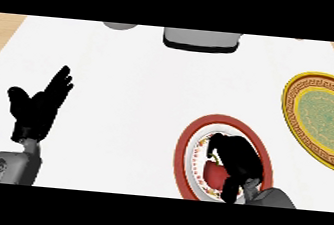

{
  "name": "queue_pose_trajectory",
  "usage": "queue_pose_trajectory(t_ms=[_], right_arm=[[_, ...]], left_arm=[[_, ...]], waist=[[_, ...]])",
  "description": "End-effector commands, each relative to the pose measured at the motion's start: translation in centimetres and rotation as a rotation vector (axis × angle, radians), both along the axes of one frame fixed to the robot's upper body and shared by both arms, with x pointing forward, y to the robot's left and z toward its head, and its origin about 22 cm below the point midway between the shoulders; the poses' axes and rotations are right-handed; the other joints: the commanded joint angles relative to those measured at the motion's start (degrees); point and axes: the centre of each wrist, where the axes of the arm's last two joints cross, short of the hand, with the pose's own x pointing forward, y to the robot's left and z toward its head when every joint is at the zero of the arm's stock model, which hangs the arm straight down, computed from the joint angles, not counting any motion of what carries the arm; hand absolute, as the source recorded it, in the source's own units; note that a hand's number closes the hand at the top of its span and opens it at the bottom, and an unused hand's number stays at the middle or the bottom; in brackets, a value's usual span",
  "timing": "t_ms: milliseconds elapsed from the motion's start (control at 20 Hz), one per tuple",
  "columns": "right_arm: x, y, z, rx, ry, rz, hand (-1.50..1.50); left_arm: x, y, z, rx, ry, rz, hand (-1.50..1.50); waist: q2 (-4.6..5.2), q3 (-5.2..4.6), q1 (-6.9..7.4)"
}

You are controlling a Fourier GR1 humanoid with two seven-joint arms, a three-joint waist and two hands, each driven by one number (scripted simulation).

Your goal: Pick the bell pepper from the plate and place it in the plate

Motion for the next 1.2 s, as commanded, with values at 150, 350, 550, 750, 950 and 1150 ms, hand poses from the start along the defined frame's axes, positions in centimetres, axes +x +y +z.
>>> queue_pose_trajectory(t_ms=[150,350,550,750,950,1150], right_arm=[[-0.7,2.6,-2.1,0.060,-0.006,0.031,1.50],[-1.7,0.8,0.0,0.041,-0.158,-0.010,1.50],[2.9,1.0,0.7,0.168,-0.166,-0.167,1.50],[6.3,2.7,4.6,0.219,-0.318,-0.279,1.50],[6.6,0.8,7.3,0.259,-0.633,-0.369,1.50],[6.0,-1.5,9.4,0.196,-0.849,-0.481,1.50]], left_arm=[[0.2,0.2,0.9,-0.014,0.001,-0.003,0.00],[0.1,0.5,1.3,0.004,0.005,-0.008,0.00],[1.6,1.2,0.1,0.017,0.000,0.004,0.00],[-0.8,-0.3,-1.7,0.014,0.003,-0.020,0.00],[0.3,-0.3,-1.4,-0.008,-0.010,0.010,0.00],[0.2,1.6,-0.2,-0.011,-0.001,0.010,0.00]], waist=[[0.28,0.33,0.18],[0.20,0.32,-0.17],[0.48,0.31,-0.07],[0.37,0.30,0.53],[0.31,0.27,-0.44],[0.10,0.28,-0.56]])
